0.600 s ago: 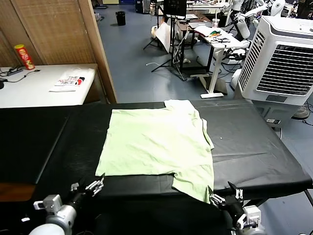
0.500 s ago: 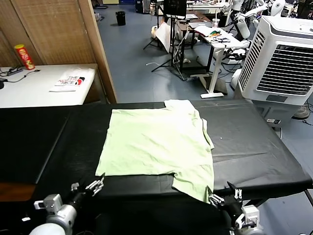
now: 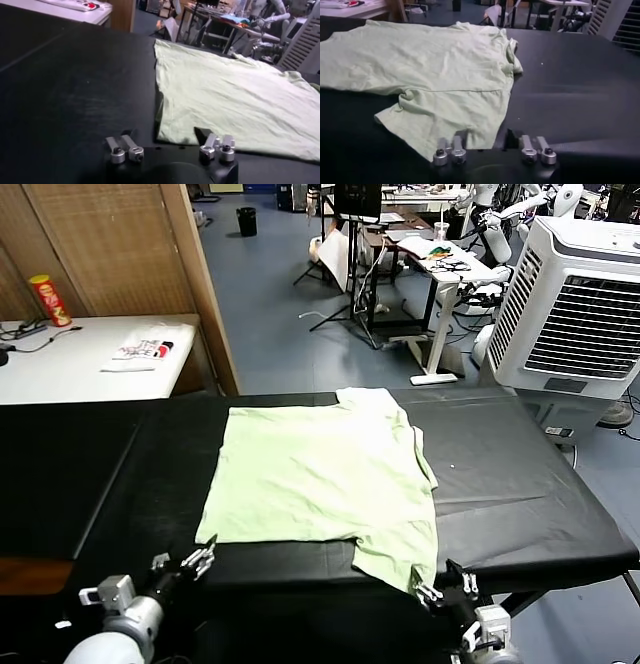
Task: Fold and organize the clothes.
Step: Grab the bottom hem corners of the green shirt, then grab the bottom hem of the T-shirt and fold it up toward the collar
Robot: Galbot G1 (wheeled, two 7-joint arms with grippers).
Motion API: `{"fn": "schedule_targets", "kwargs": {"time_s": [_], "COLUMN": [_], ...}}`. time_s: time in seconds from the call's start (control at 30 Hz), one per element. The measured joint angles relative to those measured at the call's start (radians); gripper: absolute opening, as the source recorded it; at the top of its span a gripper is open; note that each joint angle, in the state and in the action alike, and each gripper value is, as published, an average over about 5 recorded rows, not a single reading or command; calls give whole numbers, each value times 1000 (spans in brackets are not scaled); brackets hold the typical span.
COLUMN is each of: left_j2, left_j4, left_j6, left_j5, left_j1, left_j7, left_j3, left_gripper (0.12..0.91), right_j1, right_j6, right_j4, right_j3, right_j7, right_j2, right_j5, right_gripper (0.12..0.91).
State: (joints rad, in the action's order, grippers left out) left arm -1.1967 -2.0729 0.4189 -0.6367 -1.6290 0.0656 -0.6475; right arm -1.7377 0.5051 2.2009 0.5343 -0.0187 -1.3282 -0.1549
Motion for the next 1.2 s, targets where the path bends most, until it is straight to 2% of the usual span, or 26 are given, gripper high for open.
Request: {"fn": "schedule_targets", "kwargs": {"time_s": [0.13, 0.23, 0.33, 0.5, 0.73, 0.97, 1.2], "left_j2": [-3, -9, -17, -33, -52, -81, -81], "left_j4": [-11, -22, -37, -76, -155, -153, -75], "left_j6": [1, 1, -1, -1, -18, -89, -134], "left_j5": [5, 11, 22, 25, 28, 89, 140], "left_j1": [-1, -7, -20, -60, -142, -105, 15], "left_j7": [0, 1, 6, 35, 46, 35, 33], "left_j3": [8, 11, 11, -3, -14, -2, 32], "left_gripper": [179, 125, 125, 125, 125, 125, 125], "right_j1": [-10, -24, -47, -104, -97, 64, 313], "right_j6": [-1, 2, 9, 10, -43, -133, -194], "right_j4": [9, 24, 51, 115, 128, 5, -177], "right_j3": [10, 24, 39, 64, 99, 87, 20], "right_j7": [-7, -16, -23, -24, -9, 17, 34], "right_j2": [-1, 1, 2, 14, 41, 90, 156], "right_j5": [-1, -1, -1, -6, -74, -148, -185], "right_gripper": [121, 121, 121, 121, 121, 121, 121]}}
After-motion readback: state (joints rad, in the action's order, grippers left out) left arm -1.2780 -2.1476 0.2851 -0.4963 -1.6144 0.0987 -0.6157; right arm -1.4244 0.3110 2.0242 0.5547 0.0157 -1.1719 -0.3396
